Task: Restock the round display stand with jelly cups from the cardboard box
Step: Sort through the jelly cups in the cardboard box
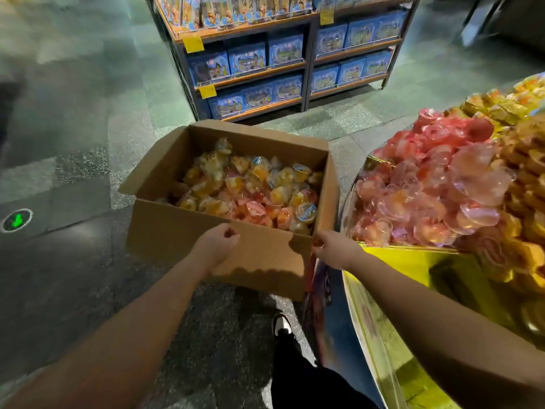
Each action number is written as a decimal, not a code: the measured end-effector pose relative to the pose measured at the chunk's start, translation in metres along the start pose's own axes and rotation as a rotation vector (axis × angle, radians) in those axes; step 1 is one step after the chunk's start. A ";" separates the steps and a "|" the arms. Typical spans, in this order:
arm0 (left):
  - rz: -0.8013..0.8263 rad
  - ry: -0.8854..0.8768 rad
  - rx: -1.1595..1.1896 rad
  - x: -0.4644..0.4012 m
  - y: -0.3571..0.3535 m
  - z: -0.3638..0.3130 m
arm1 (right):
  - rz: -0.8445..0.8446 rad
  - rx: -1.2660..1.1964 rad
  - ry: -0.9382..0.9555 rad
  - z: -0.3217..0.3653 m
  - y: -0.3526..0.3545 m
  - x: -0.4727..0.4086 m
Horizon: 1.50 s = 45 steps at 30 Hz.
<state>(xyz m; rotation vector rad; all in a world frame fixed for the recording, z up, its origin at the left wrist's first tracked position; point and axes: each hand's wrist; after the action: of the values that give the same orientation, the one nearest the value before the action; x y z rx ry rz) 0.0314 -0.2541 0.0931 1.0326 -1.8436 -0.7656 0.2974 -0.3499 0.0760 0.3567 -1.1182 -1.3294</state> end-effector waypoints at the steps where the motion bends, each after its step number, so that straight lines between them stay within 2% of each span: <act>1: -0.002 0.013 0.007 -0.019 0.002 0.001 | 0.000 0.031 -0.005 -0.001 0.005 -0.020; 6: -0.025 0.142 0.029 -0.107 0.011 0.017 | 0.009 0.173 -0.016 -0.005 0.026 -0.121; 9: 0.007 0.224 -0.038 -0.156 0.013 0.036 | 0.080 0.224 -0.028 -0.004 0.025 -0.168; 11: 0.028 0.257 -0.118 -0.191 0.014 0.049 | 0.068 0.306 0.001 -0.007 0.022 -0.195; 14: 0.051 0.313 -0.218 -0.229 0.011 0.062 | 0.038 0.415 -0.016 -0.013 0.017 -0.219; 20: 0.178 0.423 -0.222 -0.269 -0.001 0.084 | 0.129 0.593 -0.051 -0.031 -0.003 -0.239; 22: 0.208 0.399 -0.263 -0.277 -0.003 0.086 | 0.111 0.614 -0.028 -0.037 -0.007 -0.240; 27: 0.266 0.270 -0.556 -0.285 -0.008 0.087 | 0.063 0.620 -0.005 -0.042 -0.011 -0.241; 30: 0.223 0.145 -0.759 -0.288 -0.012 0.085 | 0.071 0.629 -0.003 -0.043 -0.013 -0.242; 32: 0.199 0.098 -0.810 -0.290 -0.014 0.084 | 0.064 0.631 -0.010 -0.044 -0.015 -0.243; 39: 0.123 0.092 -0.708 -0.270 0.001 0.074 | -0.023 0.546 0.014 -0.042 -0.014 -0.238; 45: -0.044 0.169 -0.135 -0.202 0.025 0.029 | -0.176 0.172 -0.016 -0.023 0.009 -0.196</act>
<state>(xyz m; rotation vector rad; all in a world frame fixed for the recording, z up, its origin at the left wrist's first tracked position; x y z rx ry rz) 0.0540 -0.0627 0.0227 1.0217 -1.6081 -0.7930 0.3511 -0.1816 -0.0135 0.5833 -1.2406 -1.3943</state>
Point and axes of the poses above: each hand's wrist, its own x-axis away from the middle knuckle, its own y-axis out of the back of the hand, z = x × y, and after that the axes turned 8 degrees about -x, right-handed
